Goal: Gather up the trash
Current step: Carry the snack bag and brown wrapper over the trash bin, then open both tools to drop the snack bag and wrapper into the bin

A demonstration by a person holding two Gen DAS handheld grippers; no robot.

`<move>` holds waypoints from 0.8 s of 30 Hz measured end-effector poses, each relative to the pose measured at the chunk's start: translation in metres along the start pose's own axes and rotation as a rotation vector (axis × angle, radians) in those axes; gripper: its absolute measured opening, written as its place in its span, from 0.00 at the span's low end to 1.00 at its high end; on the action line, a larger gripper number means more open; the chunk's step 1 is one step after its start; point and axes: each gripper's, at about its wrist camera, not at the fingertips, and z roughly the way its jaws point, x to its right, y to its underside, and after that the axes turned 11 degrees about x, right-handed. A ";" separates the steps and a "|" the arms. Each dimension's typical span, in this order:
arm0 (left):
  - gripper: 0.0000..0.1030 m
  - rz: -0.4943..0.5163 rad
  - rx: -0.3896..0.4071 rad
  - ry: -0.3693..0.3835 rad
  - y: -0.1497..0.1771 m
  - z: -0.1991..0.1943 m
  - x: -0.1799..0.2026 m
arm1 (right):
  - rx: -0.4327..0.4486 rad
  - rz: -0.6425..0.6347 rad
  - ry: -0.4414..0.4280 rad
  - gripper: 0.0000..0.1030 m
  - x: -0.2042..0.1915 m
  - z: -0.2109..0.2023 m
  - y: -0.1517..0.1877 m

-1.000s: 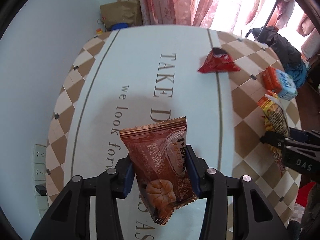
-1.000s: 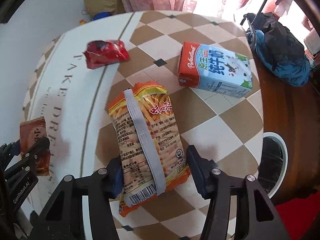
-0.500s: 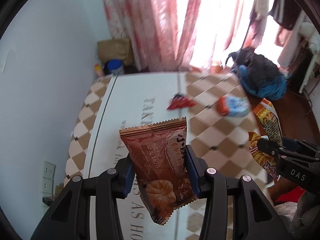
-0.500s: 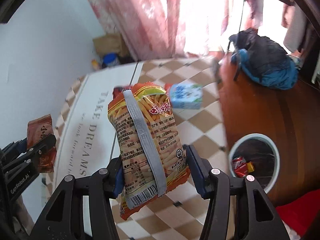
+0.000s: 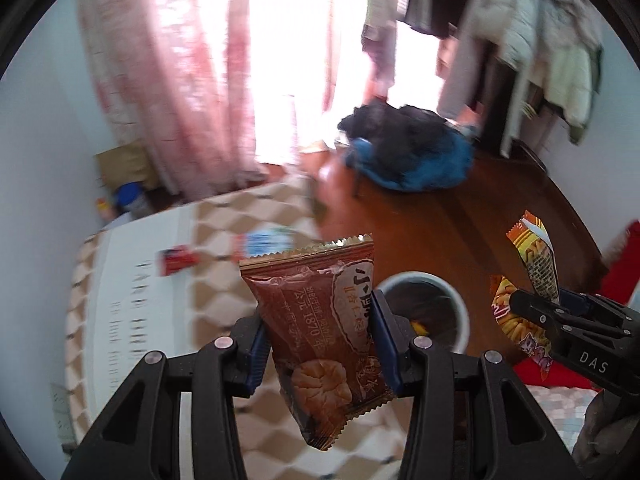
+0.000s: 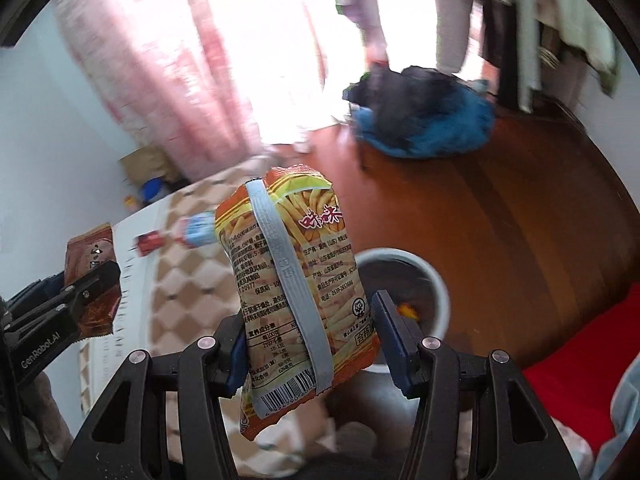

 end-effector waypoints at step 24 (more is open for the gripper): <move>0.94 -0.048 -0.513 0.083 0.055 0.263 0.112 | -0.405 0.269 0.033 0.76 0.172 0.242 0.089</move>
